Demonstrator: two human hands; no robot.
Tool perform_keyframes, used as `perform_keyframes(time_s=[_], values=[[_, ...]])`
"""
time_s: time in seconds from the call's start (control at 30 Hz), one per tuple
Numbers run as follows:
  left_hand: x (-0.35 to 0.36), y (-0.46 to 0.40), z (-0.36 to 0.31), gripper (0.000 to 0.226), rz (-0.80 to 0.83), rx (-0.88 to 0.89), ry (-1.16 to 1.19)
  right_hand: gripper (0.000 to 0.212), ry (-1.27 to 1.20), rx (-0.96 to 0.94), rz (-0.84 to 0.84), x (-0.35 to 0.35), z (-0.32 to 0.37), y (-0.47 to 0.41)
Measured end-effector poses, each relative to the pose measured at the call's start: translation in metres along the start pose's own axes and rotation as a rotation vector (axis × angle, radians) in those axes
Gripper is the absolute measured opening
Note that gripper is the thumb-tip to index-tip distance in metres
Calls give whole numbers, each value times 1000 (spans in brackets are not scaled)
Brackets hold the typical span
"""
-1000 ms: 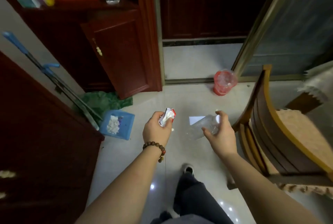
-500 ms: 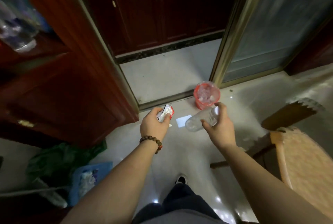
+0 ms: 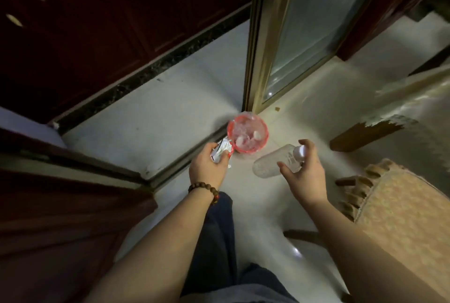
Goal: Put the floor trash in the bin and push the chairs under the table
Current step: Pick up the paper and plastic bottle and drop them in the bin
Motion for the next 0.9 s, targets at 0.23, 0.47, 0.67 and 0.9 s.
perform_keyframes(time_s=[0.23,0.47,0.67,0.9], values=[[79,-159,4,14,269,-35,-72,68,-28,277,-75,61,-47,-90],[207,-269,51,22,420,-37,-232,66,-78,367,-145,115,-119,-159],[340,-345,122,27,458,-31,-353,67,-37,314,-174,160,-199,-216],[406,-376,160,61,427,123,-601,67,-82,308,-171,202,-258,-238]])
Point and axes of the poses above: each hand's wrist, its own y-axis away from the middle knuckle, its own x-axis out of the palm, z = x × y, the point moved 8 cm from there along -y, towards the middle knuckle, and after that the axes turned 8 degrees about -x, right-handed, at the moved point
